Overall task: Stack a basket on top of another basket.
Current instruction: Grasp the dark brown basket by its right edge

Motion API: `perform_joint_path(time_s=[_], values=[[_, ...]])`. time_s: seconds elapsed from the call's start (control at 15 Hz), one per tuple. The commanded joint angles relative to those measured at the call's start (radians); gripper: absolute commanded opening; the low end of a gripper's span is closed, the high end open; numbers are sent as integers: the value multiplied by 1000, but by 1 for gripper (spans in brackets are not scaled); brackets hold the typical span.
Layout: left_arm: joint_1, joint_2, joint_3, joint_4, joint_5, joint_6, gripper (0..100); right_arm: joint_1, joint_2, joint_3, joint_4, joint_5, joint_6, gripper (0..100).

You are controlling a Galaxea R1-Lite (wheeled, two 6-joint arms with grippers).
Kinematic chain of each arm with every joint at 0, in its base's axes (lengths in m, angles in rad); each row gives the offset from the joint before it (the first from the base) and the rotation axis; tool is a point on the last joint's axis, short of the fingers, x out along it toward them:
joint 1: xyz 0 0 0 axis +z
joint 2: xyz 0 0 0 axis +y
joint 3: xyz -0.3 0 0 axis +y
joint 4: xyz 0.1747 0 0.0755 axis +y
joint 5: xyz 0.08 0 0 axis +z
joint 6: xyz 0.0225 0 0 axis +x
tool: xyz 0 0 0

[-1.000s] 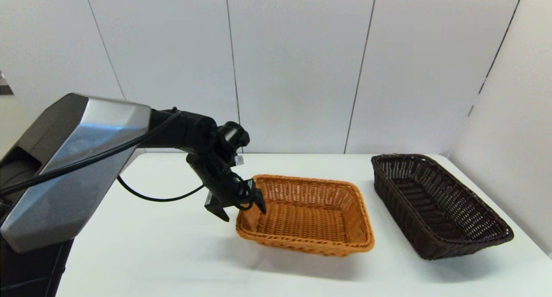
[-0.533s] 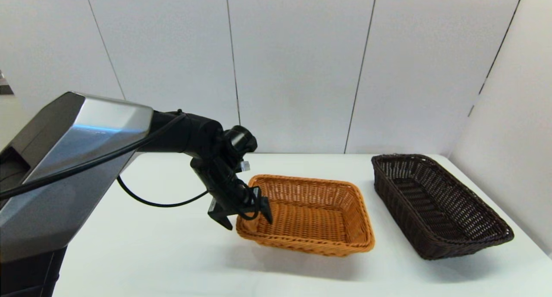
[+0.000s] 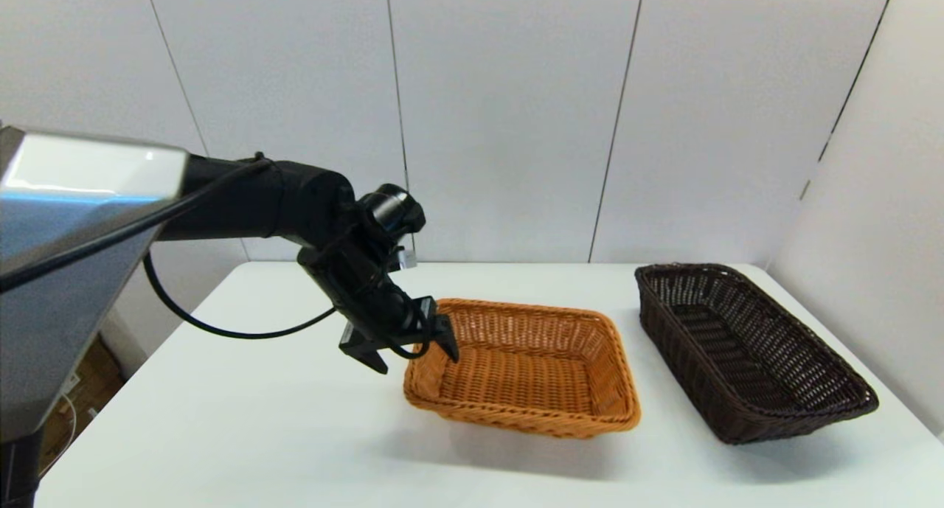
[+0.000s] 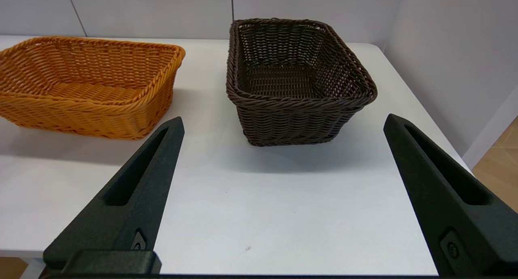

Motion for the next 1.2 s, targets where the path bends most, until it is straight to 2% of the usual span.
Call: perform_joint_path(time_s=[0.07,0.2,0.4,0.6,0.87,1.2], values=[[51,-173,0,78,48,42,100,0,2,0,2,0,0,100],[79,-268,8,127,142,79,100,0,2,0,2,0,0,100],[128,-463,17,231,211,109,100,0,2,0,2,0,0,100],[142,-687,86,271,219,114,100,0,2,0,2,0,0,100],[140,-971,255,262,280,106,100,0,2,0,-1,0,0,100],[247,-1304,492,256,274,135,100,0,2,2,-6,2,1,100]])
